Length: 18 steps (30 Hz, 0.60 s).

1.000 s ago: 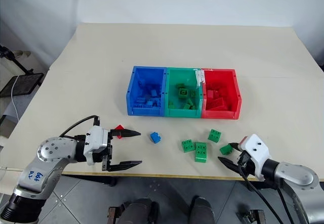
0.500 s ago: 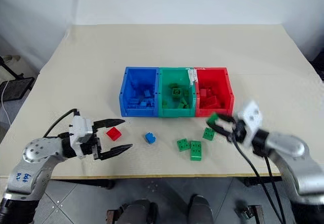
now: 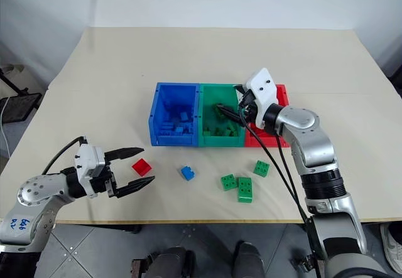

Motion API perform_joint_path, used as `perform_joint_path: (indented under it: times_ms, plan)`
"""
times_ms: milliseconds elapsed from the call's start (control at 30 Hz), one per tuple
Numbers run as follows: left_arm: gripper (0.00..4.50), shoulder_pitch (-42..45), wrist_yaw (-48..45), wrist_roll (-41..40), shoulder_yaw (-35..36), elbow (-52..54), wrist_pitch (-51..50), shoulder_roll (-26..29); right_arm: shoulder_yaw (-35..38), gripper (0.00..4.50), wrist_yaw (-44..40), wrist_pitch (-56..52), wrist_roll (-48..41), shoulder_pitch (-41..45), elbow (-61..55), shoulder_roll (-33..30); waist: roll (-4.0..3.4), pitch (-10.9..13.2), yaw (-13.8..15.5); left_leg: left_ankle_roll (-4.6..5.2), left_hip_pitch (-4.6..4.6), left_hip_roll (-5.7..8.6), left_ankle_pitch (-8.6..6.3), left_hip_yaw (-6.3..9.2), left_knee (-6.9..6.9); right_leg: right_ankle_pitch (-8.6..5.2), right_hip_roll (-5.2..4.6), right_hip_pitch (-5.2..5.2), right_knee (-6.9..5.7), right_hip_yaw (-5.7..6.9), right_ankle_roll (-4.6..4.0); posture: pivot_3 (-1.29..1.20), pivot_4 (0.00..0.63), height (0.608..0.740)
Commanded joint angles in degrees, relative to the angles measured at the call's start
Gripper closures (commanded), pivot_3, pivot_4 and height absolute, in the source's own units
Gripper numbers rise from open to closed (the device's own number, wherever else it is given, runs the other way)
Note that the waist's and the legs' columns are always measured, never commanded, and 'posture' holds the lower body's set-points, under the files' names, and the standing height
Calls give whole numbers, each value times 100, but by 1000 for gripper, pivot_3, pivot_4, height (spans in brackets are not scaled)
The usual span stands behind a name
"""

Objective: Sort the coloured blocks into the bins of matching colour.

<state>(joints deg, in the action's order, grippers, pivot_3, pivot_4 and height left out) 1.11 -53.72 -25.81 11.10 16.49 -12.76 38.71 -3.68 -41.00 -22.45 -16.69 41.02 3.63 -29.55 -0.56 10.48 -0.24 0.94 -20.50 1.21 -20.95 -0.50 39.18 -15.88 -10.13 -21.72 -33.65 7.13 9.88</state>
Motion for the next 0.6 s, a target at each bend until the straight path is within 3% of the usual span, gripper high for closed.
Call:
perform_joint_path:
  times_ms: [33, 133, 267, 500, 600]
  plan:
    - [0, 3, -47, -234, -74, 362, -187, 28, 455, 35, -543, 242, -260, -510, -579, -460, 0, 0, 23, 0, 0, -1, 0, 1, 0, 0, 0, 1, 0, 1, 0, 0, 150, 740]
    - [0, 148, -155, -144, -235, 324, -166, 82, 831, 35, -1006, 430, -493, -1085, -918, -871, 0, 0, 30, 1, 0, 2, 0, -3, 5, 0, -2, 8, 5, 0, 0, 0, 150, 740]
    - [0, 700, -283, 87, -707, 44, -19, -46, 1960, 35, -2005, 1070, -1037, -2669, -1407, -1479, 0, 0, 156, 1, 2, -2, 0, -14, 7, 0, 0, 12, 16, 3, 0, 0, 150, 740]
    - [0, 1555, -494, 490, -1539, -602, 348, -487, 3140, 35, -2620, 2217, -824, -4873, -1215, -1704, 0, 0, 163, 4, 22, -3, 1, -58, 11, 0, -1, 24, 22, -20, 0, 0, 150, 740]
    - [0, 1790, -564, 477, -1647, -707, 389, -625, 3217, 35, -3030, 2828, -538, -5426, -722, -1904, 1, 0, 150, 5, 28, -5, 0, -71, 11, 0, 0, 23, 23, -30, 0, 0, 150, 740]
